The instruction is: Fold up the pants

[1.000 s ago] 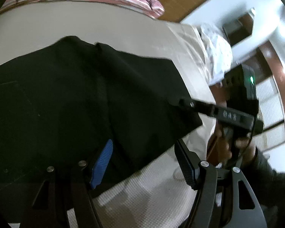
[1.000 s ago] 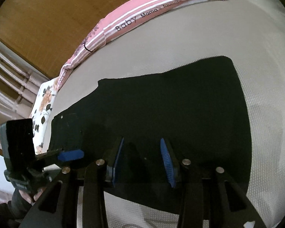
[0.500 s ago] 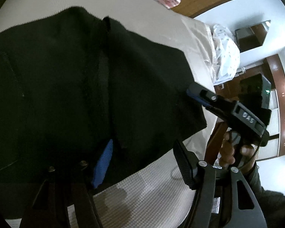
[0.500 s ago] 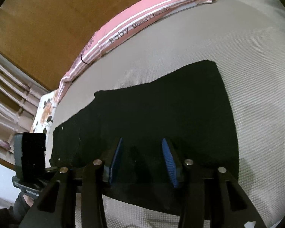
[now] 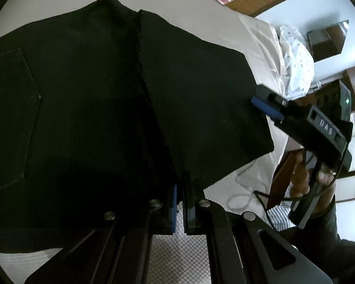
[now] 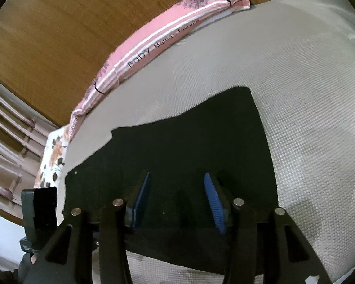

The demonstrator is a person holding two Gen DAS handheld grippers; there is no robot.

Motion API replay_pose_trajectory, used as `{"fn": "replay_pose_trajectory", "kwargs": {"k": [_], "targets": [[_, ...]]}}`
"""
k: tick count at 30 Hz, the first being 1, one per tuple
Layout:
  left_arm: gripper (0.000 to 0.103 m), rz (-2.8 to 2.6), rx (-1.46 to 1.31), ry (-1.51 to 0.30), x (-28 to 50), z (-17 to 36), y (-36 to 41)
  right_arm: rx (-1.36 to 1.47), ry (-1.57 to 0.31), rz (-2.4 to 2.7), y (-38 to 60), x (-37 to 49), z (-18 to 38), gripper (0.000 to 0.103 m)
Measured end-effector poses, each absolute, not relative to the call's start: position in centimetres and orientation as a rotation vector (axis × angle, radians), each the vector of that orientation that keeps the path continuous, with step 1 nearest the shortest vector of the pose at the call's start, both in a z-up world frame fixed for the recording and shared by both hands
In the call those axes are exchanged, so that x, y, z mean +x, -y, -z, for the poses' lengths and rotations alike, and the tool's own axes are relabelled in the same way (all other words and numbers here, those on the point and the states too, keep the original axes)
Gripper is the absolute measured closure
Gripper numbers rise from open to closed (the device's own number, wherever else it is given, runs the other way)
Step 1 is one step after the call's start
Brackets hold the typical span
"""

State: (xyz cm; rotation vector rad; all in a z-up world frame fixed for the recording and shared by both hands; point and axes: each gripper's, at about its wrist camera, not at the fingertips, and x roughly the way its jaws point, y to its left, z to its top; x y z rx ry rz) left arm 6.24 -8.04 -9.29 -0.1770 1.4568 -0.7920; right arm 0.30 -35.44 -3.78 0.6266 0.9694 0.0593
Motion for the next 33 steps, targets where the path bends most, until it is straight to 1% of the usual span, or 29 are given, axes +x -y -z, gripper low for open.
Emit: {"fn": "replay_pose_trajectory", "kwargs": {"k": [2, 5, 6, 8, 9, 10, 11, 12, 15, 17, 19, 23, 25, 28, 31, 33], "targets": [[0.098, 0.795, -0.164, -1.455, 6.3, 9.1, 8.6, 0.622, -0.995, -0.061, 35.1, 0.5, 4.2, 0.057], [0.094, 0.785, -0.153, -1.451, 6.6, 8.7, 8.7, 0.606, -1.012, -0.086, 34.4, 1.2, 4.4, 0.057], [0.089, 0.775, -0.143, -1.447, 6.6, 8.5, 8.5, 0.596, -1.015, -0.104, 34.0, 1.7, 4.3, 0.057], [0.082, 0.751, -0.102, -1.419, 6.4, 8.0, 8.3, 0.561, -1.016, -0.138, 33.1, 2.8, 4.0, 0.057], [0.076, 0.737, -0.077, -1.398, 6.3, 7.7, 8.2, 0.537, -1.013, -0.154, 32.5, 3.5, 3.8, 0.057], [0.072, 0.709, -0.049, -1.38, 6.2, 7.6, 8.0, 0.513, -1.014, -0.168, 31.8, 4.3, 3.7, 0.057], [0.064, 0.684, -0.016, -1.369, 6.2, 7.6, 8.1, 0.499, -1.019, -0.182, 31.2, 5.0, 3.7, 0.057], [0.061, 0.671, 0.001, -1.359, 6.1, 7.6, 8.1, 0.488, -1.023, -0.207, 30.5, 5.8, 3.7, 0.058], [0.06, 0.636, 0.012, -1.33, 6.1, 7.5, 6.9, 0.439, -1.044, -0.257, 28.3, 8.0, 4.1, 0.062], [0.059, 0.604, 0.004, -1.32, 6.2, 7.4, 6.0, 0.413, -1.062, -0.283, 27.0, 9.2, 4.7, 0.069], [0.058, 0.578, -0.027, -1.312, 6.5, 7.4, 4.5, 0.4, -1.084, -0.292, 25.8, 10.5, 5.5, 0.074], [0.058, 0.503, -0.072, -1.301, 7.2, 7.3, 1.4, 0.401, -1.07, -0.287, 24.5, 12.6, 6.2, 0.075], [0.057, 0.506, -0.139, -1.301, 7.4, 7.2, 0.0, 0.424, -1.073, -0.296, 24.1, 13.7, 6.4, 0.075], [0.056, 0.426, -0.197, -1.216, 7.8, 5.9, -3.1, 0.443, -1.081, -0.3, 23.3, 14.4, 6.6, 0.075], [0.05, 0.379, -0.296, -1.156, 7.7, 4.7, -6.8, 0.438, -1.088, -0.344, 22.5, 14.0, 6.6, 0.074], [0.046, 0.298, -0.378, -1.107, 7.4, 3.9, -10.8, 0.451, -1.12, -0.391, 21.8, 13.3, 6.8, 0.07]]}}
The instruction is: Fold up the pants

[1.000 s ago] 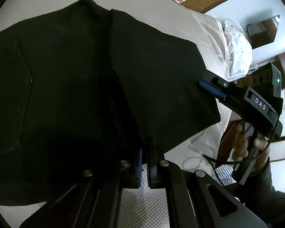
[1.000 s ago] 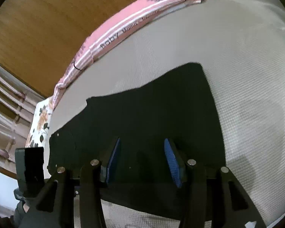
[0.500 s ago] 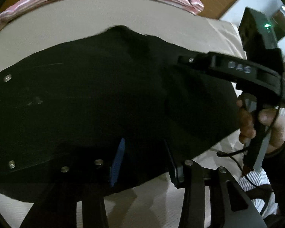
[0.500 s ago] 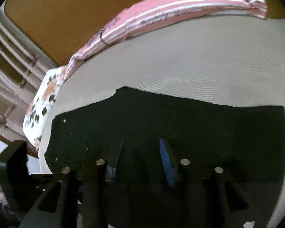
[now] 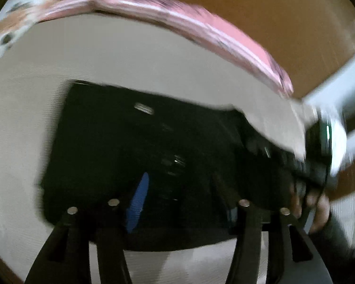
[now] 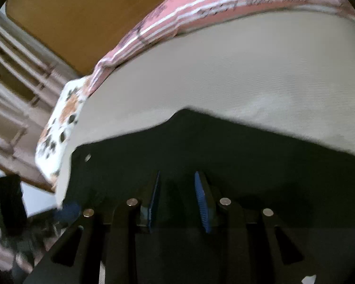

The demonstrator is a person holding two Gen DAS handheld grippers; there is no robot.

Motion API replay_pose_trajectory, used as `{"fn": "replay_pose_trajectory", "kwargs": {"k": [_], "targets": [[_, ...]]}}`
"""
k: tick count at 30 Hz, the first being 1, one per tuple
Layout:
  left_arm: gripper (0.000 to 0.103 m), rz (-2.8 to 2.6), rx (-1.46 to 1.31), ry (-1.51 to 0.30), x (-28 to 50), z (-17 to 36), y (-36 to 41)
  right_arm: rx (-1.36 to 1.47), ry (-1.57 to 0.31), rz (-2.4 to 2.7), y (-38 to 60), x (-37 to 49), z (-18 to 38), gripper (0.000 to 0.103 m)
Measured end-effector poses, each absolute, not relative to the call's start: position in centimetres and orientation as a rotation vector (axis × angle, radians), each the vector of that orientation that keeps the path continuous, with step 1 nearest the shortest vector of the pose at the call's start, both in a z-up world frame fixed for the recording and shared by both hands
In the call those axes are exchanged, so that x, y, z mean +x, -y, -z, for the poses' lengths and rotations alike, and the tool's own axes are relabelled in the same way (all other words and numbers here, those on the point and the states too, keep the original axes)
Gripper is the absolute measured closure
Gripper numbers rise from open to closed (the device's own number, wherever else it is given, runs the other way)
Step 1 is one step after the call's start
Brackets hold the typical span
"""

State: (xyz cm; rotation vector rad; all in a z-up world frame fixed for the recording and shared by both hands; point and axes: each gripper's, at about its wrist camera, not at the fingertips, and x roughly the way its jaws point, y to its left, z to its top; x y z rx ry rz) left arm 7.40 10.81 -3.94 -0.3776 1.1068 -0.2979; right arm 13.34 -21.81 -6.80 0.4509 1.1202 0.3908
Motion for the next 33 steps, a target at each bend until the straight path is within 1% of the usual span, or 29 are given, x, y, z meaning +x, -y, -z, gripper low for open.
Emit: {"fn": "replay_pose_trajectory", "kwargs": {"k": [2, 3, 5, 8, 9, 13, 19, 33], "targets": [[0.045, 0.231, -0.472, -1.086, 7.1, 4.0, -14.8, 0.436, -1.119, -0.382, 21.4, 12.5, 6.6, 0.062], [0.045, 0.203, -0.531, -1.089, 6.7, 4.1, -16.6, 0.428, -1.108, -0.378, 21.2, 12.0, 6.4, 0.06], [0.044, 0.162, -0.655, -1.089, 6.3, 4.7, -20.0, 0.431, -1.1, -0.372, 21.0, 11.3, 5.9, 0.05], [0.044, 0.11, -0.843, -1.097, 5.5, 6.2, -23.2, 0.468, -1.088, -0.37, 20.8, 10.5, 5.2, 0.042], [0.044, 0.096, -0.904, -1.107, 5.0, 7.0, -24.0, 0.488, -1.09, -0.366, 20.8, 10.2, 5.0, 0.041], [0.044, 0.092, -1.052, -1.162, 3.9, 9.4, -23.8, 0.524, -1.084, -0.363, 20.6, 9.5, 4.5, 0.039], [0.044, 0.094, -1.068, -1.203, 3.1, 11.5, -23.1, 0.515, -1.085, -0.364, 20.1, 9.0, 4.1, 0.038], [0.044, 0.08, -0.958, -1.038, 6.2, 11.8, -21.9, 0.515, -1.107, -0.357, 19.1, 9.0, 5.0, 0.038]]}}
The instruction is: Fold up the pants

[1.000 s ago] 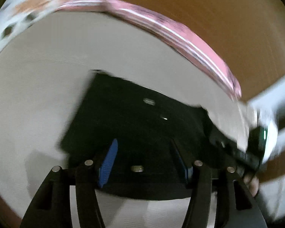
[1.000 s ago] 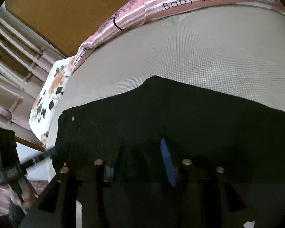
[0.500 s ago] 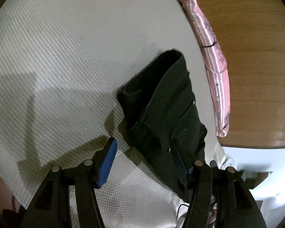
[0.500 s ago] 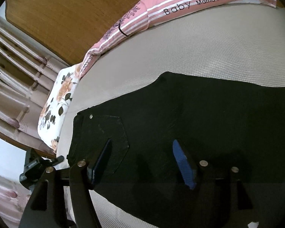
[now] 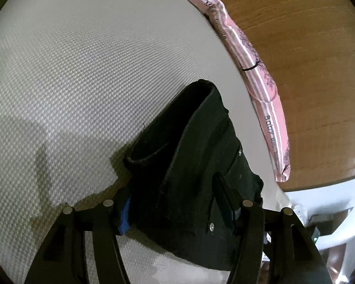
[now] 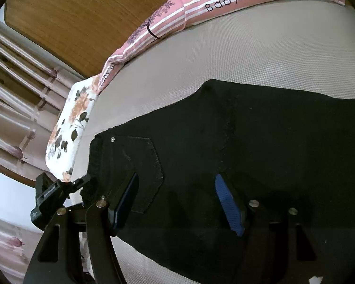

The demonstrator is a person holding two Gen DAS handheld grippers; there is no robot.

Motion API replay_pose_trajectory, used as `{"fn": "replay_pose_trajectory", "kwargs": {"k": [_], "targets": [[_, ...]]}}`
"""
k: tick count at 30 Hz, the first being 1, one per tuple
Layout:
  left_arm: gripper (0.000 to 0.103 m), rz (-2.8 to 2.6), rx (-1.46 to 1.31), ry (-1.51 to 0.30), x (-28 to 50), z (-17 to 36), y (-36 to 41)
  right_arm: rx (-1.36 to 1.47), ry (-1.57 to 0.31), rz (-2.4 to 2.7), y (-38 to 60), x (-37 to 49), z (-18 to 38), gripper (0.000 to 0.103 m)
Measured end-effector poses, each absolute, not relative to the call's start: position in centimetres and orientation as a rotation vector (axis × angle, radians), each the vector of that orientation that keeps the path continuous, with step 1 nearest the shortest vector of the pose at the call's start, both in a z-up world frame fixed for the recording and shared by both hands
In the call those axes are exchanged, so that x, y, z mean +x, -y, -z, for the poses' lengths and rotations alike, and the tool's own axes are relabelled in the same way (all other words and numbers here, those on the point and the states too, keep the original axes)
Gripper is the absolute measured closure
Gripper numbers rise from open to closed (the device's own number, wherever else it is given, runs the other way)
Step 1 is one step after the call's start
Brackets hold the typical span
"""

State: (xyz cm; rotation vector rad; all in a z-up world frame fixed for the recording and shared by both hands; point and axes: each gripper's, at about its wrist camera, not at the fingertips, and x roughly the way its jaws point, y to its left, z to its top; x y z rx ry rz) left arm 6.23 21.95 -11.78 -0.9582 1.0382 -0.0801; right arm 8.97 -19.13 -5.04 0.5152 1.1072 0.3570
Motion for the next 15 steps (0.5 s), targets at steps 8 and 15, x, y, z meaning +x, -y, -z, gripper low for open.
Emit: {"fn": "replay_pose_trajectory", "kwargs": {"k": [8, 15], "targets": [[0.075, 0.0, -0.803, -1.029, 6.2, 10.6, -20.7, 0.402, -1.106, -0.31, 18.3, 8.7, 4.5, 0.037], [0.079, -0.012, -0.581, -0.947, 6.5, 6.1, -17.0, 0.375, -1.1, -0.263, 19.5, 8.2, 4.3, 0.037]]}}
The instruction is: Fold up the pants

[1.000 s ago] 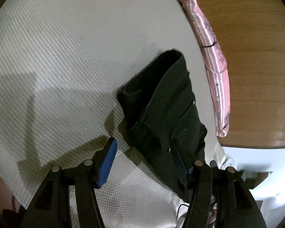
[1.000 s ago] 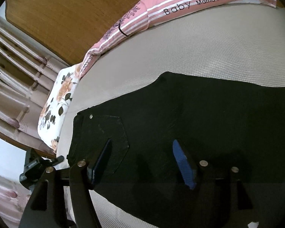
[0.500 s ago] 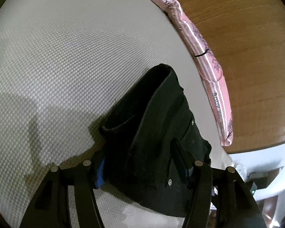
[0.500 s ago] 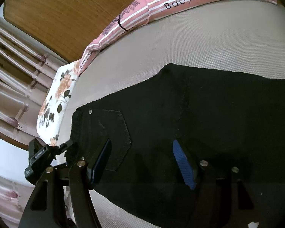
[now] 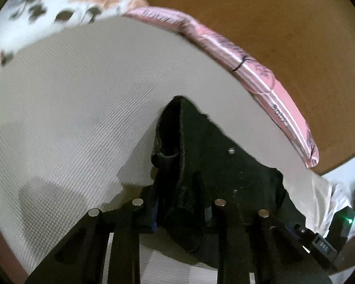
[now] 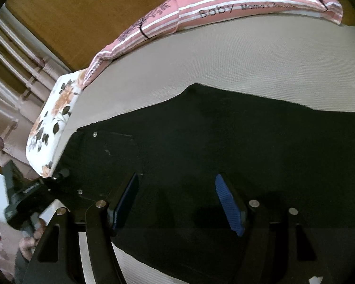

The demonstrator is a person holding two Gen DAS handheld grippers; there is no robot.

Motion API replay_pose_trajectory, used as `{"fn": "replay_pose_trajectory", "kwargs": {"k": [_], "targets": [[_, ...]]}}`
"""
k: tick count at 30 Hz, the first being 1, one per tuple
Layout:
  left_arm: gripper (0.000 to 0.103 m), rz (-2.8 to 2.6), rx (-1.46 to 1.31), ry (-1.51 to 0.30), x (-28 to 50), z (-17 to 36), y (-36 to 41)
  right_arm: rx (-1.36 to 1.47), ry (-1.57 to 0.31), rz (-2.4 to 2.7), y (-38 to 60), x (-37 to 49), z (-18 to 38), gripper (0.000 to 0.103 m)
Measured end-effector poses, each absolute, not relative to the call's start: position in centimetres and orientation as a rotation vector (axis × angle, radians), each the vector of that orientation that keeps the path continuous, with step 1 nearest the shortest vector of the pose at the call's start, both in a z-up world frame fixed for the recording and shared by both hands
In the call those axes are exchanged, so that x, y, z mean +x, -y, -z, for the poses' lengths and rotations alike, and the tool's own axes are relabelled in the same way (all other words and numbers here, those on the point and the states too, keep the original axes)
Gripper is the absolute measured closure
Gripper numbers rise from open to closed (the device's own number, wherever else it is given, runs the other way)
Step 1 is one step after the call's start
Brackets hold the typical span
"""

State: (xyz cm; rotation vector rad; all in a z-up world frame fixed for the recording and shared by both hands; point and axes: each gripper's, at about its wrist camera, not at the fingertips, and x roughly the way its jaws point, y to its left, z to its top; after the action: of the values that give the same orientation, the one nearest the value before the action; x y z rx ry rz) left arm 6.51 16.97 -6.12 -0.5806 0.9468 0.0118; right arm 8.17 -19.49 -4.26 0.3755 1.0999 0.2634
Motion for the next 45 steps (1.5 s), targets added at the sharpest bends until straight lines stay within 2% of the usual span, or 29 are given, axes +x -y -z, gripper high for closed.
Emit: {"fn": "replay_pose_trajectory", "kwargs": {"k": [14, 22, 31, 37, 40, 45], "targets": [[0.08, 0.208, -0.394, -0.816, 7.8, -1.5, -7.4, 0.318, -1.061, -0.165, 24.3, 5.3, 2.8, 0.037], [0.08, 0.418, -0.447, -0.829, 9.4, -3.2, -1.2, 0.416, -1.018, -0.122, 29.5, 2.8, 1.1, 0.037], [0.08, 0.692, -0.537, -0.909, 11.0, -2.7, 7.1, 0.535, -0.938, -0.005, 36.0, -0.9, -0.3, 0.037], [0.08, 0.798, -0.539, -1.039, 12.3, -0.5, 13.9, 0.595, -0.901, 0.054, 39.5, -2.9, -0.4, 0.037], [0.08, 0.82, -0.505, -1.091, 12.1, 0.8, 16.5, 0.615, -0.892, 0.078, 40.6, -3.7, -0.2, 0.037], [0.08, 0.883, -0.278, -1.097, 9.4, 1.1, 21.1, 0.647, -0.9, 0.091, 41.4, -4.5, 0.6, 0.037]]}}
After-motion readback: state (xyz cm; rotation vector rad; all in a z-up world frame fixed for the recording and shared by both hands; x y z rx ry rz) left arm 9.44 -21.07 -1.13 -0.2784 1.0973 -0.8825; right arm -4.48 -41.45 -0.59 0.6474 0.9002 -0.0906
